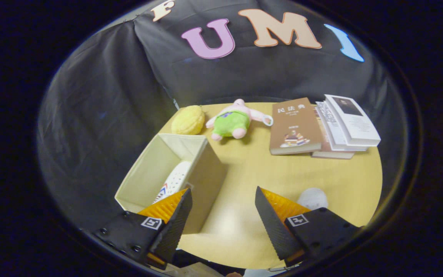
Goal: Open the storage box then place both shoes into the box .Put the left shoe in first, then the right shoe, with the right side of both shoes facing outward in a uniform manner.
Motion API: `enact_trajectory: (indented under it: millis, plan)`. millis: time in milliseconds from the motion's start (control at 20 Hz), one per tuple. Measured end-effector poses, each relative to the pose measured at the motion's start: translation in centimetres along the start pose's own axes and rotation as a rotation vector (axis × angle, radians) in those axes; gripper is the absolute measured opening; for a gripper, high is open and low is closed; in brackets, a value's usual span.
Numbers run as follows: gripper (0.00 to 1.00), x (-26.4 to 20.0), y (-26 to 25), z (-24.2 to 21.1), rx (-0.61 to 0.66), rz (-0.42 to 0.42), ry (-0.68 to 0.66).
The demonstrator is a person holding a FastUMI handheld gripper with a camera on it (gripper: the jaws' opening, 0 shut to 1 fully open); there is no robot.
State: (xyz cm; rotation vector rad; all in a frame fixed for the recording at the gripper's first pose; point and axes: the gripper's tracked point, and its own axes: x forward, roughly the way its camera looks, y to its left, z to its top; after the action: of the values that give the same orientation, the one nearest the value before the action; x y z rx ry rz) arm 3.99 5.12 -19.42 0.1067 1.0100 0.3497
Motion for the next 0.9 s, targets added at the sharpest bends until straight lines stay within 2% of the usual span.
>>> enact_trajectory:
  millis: [500, 900]
  plan:
    - [1.0, -2.3, -12.0, -3.3, 0.015, -0.156, 0.035]
    - [1.0, -2.4, -19.6, -9.9, -0.044, -0.257, 0.185]
